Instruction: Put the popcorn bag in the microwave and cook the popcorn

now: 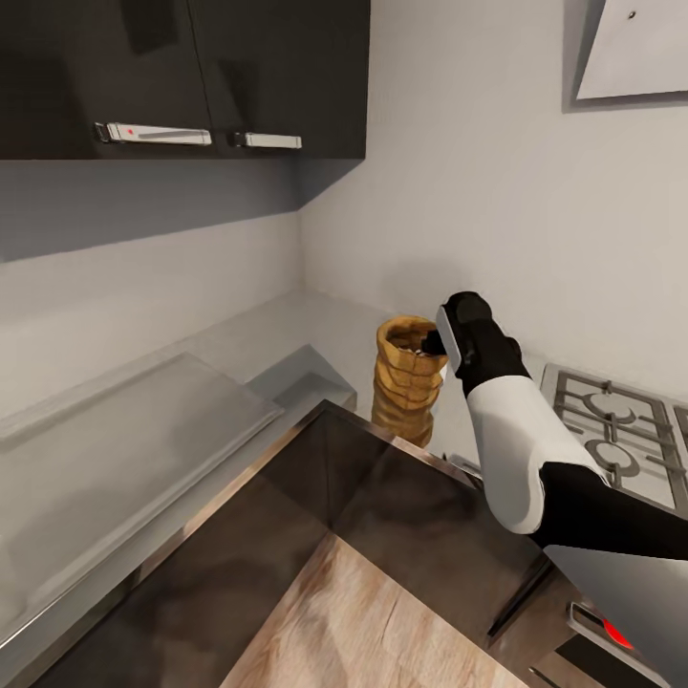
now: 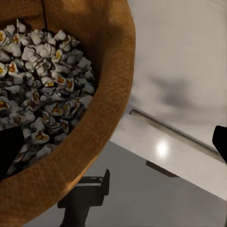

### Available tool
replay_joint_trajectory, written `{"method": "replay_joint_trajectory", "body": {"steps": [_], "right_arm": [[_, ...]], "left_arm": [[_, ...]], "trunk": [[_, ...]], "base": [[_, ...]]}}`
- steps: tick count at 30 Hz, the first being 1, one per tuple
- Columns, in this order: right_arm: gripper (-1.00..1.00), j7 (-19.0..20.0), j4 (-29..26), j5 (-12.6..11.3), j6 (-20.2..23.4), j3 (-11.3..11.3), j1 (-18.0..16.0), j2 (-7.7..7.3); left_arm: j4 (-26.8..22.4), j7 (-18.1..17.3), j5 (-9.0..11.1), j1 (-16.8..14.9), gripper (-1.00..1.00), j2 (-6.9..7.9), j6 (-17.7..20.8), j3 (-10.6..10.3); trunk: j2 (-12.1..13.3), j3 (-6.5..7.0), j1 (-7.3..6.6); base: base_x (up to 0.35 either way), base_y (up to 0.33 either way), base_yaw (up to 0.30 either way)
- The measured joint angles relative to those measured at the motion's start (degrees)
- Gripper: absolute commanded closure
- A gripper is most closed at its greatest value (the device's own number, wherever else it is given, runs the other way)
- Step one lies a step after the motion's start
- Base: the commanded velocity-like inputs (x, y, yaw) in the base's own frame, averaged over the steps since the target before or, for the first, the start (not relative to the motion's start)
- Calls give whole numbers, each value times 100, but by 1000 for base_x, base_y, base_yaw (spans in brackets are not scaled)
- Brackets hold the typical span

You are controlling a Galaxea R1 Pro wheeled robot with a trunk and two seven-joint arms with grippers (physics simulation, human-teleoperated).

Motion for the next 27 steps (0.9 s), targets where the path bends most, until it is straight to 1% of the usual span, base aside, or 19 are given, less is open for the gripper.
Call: {"method": "replay_joint_trajectory", "body": {"steps": [23, 25, 26, 27], "right_arm": [[-100, 10, 21, -30, -1, -5, 38, 0], [-100, 10, 21, -75, -1, -5, 44, 0], [-100, 3, 18, -169, -3, -4, 45, 0], [-100, -2, 15, -320, -4, -4, 45, -1]], "left_arm": [[0, 0, 0, 0, -100, 0, 0, 0], [0, 0, 0, 0, -100, 0, 0, 0], [0, 0, 0, 0, -100, 0, 0, 0], [0, 0, 0, 0, -100, 0, 0, 0]], "trunk": [[0, 0, 0], [0, 0, 0], [0, 0, 0], [0, 0, 0]], "base": [[15, 0, 0], [0, 0, 0], [0, 0, 0], [0, 0, 0]]}}
